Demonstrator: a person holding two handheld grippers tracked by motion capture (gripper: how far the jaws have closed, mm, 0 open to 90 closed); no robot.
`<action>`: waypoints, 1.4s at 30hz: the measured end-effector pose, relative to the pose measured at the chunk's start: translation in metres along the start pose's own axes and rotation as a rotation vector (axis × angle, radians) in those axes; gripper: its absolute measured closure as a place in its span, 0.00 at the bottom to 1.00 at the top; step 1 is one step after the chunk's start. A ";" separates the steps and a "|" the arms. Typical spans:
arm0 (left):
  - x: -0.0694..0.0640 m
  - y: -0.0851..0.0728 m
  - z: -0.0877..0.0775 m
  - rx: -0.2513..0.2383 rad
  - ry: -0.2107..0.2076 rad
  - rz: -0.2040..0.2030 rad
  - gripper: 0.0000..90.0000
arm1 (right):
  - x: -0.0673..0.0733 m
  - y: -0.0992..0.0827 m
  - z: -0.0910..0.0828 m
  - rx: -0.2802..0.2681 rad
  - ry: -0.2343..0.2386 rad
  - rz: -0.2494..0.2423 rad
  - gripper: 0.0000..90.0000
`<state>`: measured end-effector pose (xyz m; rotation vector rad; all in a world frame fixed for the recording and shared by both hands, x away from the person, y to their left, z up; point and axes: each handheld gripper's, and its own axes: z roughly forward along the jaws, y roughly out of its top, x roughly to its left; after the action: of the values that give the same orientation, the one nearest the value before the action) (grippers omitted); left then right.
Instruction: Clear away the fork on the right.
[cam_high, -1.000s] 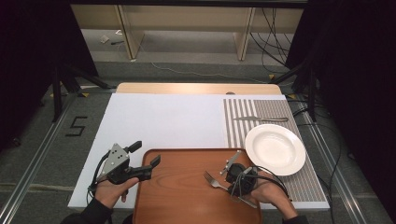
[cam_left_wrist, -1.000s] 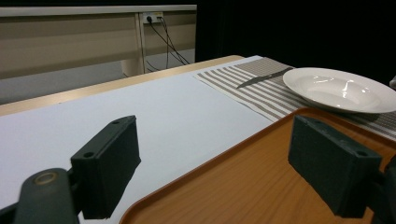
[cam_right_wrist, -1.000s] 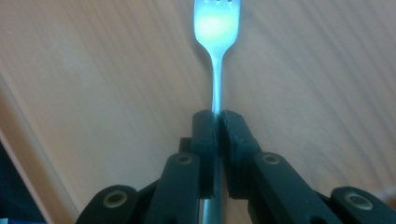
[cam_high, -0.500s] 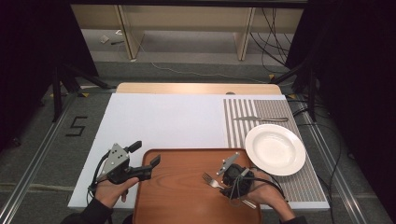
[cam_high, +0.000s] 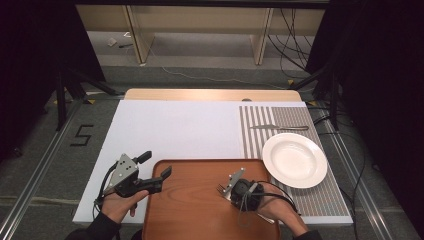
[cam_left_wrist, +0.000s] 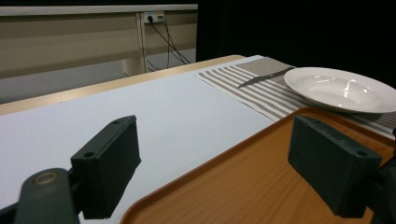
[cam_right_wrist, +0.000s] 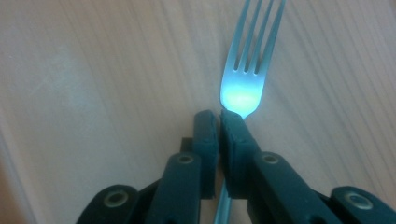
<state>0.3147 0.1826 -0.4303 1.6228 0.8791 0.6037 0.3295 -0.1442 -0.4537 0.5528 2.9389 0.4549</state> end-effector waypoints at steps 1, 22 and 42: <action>0.000 0.000 0.000 0.001 0.001 -0.001 0.18 | 0.000 0.001 0.000 0.012 -0.011 -0.002 0.98; 0.000 0.000 -0.001 0.000 -0.002 0.000 0.18 | -0.019 -0.006 0.000 0.049 -0.090 0.031 1.00; 0.000 0.000 0.000 0.006 0.004 -0.005 0.18 | -0.034 -0.021 -0.005 0.087 -0.134 0.101 1.00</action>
<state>0.3147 0.1829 -0.4308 1.6245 0.8884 0.6015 0.3531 -0.1768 -0.4532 0.7151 2.8226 0.2884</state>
